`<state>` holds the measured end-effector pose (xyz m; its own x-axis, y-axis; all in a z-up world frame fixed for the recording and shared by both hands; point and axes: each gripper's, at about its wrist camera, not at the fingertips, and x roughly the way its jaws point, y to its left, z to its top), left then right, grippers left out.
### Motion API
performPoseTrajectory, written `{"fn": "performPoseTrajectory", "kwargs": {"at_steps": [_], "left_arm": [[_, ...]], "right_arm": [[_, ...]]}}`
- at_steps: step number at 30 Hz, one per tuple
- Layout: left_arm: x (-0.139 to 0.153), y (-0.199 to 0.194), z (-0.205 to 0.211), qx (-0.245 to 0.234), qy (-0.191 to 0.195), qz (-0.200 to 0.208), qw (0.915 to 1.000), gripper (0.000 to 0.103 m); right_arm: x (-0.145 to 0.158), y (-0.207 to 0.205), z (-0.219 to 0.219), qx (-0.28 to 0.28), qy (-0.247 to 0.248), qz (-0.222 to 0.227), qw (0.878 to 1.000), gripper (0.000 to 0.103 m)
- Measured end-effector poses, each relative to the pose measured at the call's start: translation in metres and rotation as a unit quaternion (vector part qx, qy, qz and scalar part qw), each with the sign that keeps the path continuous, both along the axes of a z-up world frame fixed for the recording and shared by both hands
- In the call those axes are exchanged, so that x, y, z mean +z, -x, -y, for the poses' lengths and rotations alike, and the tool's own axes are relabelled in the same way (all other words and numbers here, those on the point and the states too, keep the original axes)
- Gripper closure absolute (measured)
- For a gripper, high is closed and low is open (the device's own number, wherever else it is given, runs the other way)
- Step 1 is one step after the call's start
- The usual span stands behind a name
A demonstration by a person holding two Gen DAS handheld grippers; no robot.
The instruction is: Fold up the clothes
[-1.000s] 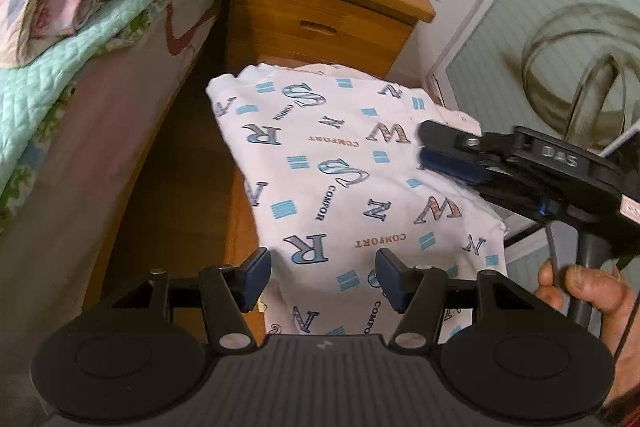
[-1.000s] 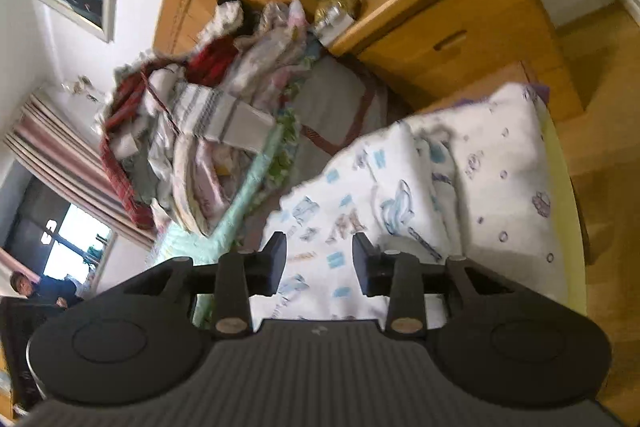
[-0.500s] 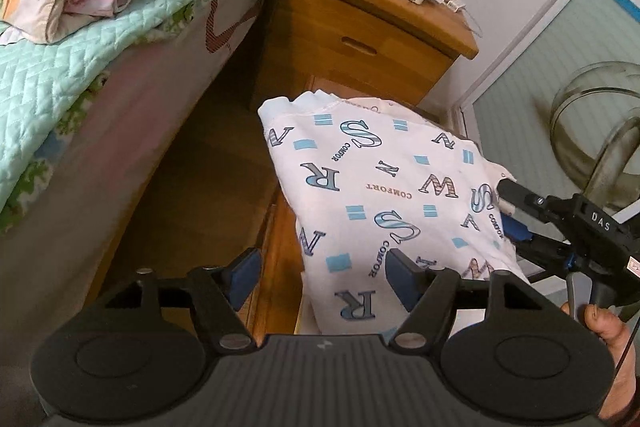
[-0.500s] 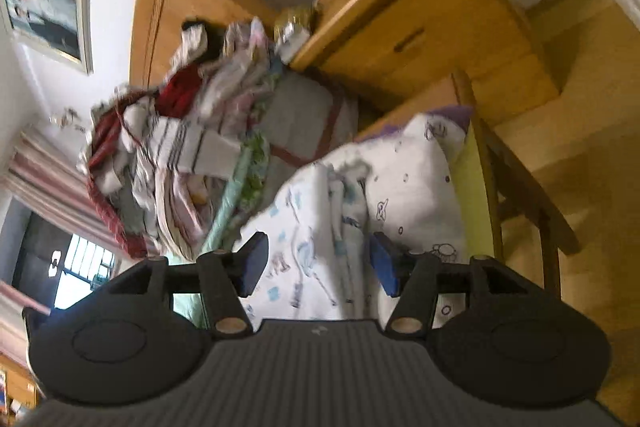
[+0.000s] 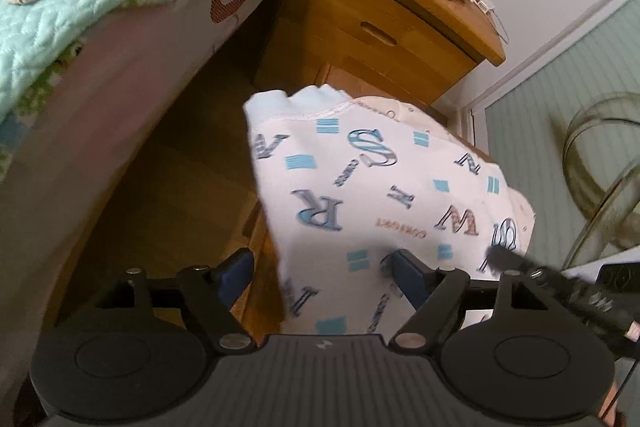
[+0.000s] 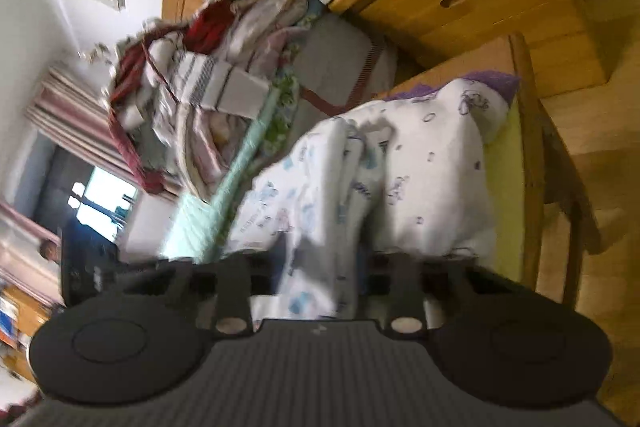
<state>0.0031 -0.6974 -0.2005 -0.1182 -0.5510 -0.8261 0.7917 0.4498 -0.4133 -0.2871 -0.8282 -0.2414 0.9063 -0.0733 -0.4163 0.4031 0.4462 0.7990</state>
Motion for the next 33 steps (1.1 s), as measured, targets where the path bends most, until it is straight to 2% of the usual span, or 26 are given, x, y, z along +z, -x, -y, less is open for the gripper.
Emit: {"fn": "performPoseTrajectory", "kwargs": {"at_steps": [2, 3, 6, 9, 11, 13, 15, 18, 22, 24, 26, 28, 30, 31, 32, 33], "left_arm": [[0.001, 0.004, 0.003, -0.001, 0.006, 0.004, 1.0000, 0.050], [0.003, 0.007, 0.003, -0.001, 0.009, 0.008, 0.9999, 0.052], [0.013, 0.020, 0.001, -0.018, 0.019, 0.052, 0.9983, 0.064], [0.015, 0.016, -0.007, -0.017, 0.031, 0.034, 0.9988, 0.072], [0.015, 0.006, -0.016, -0.006, 0.045, 0.003, 0.9990, 0.078], [0.018, -0.005, -0.031, 0.008, 0.062, -0.021, 0.9978, 0.080], [0.028, -0.013, -0.048, 0.016, 0.076, -0.024, 0.9967, 0.081], [0.055, -0.032, -0.091, 0.030, 0.100, -0.006, 0.9945, 0.082], [0.102, -0.077, -0.186, 0.082, 0.122, 0.037, 0.9884, 0.083], [0.128, -0.105, -0.246, 0.118, 0.122, 0.065, 0.9833, 0.083], [0.152, -0.132, -0.314, 0.163, 0.107, 0.096, 0.9762, 0.083], [0.167, -0.156, -0.374, 0.211, 0.074, 0.118, 0.9675, 0.082], [0.181, -0.179, -0.431, 0.259, 0.039, 0.139, 0.9551, 0.081], [0.179, -0.193, -0.454, 0.283, 0.012, 0.146, 0.9479, 0.080], [0.174, -0.207, -0.476, 0.307, -0.018, 0.151, 0.9395, 0.078], [0.164, -0.222, -0.495, 0.338, -0.050, 0.158, 0.9264, 0.077]], "right_arm": [[0.006, -0.003, -0.007, 0.000, 0.031, -0.011, 0.999, 0.085], [0.011, -0.003, -0.013, -0.004, 0.051, -0.017, 0.999, 0.089], [0.035, -0.005, -0.035, -0.011, 0.126, -0.031, 0.992, 0.090], [0.059, -0.012, -0.060, -0.005, 0.180, -0.027, 0.983, 0.090], [0.069, -0.015, -0.066, -0.003, 0.163, -0.003, 0.987, 0.090], [0.079, -0.020, -0.073, -0.001, 0.149, 0.015, 0.989, 0.090], [0.096, -0.033, -0.084, 0.011, 0.146, 0.027, 0.989, 0.090], [0.126, -0.066, -0.108, 0.053, 0.147, 0.053, 0.986, 0.090], [0.154, -0.134, -0.155, 0.141, 0.113, 0.113, 0.977, 0.090], [0.160, -0.177, -0.182, 0.191, 0.068, 0.151, 0.967, 0.090], [0.159, -0.226, -0.212, 0.241, 0.001, 0.188, 0.952, 0.090], [0.154, -0.279, -0.245, 0.288, -0.063, 0.211, 0.932, 0.090], [0.147, -0.330, -0.278, 0.321, -0.096, 0.217, 0.917, 0.090], [0.141, -0.358, -0.294, 0.341, -0.091, 0.211, 0.912, 0.090], [0.132, -0.389, -0.310, 0.365, -0.060, 0.190, 0.909, 0.088], [0.122, -0.412, -0.323, 0.357, 0.007, 0.131, 0.925, 0.081]]}}
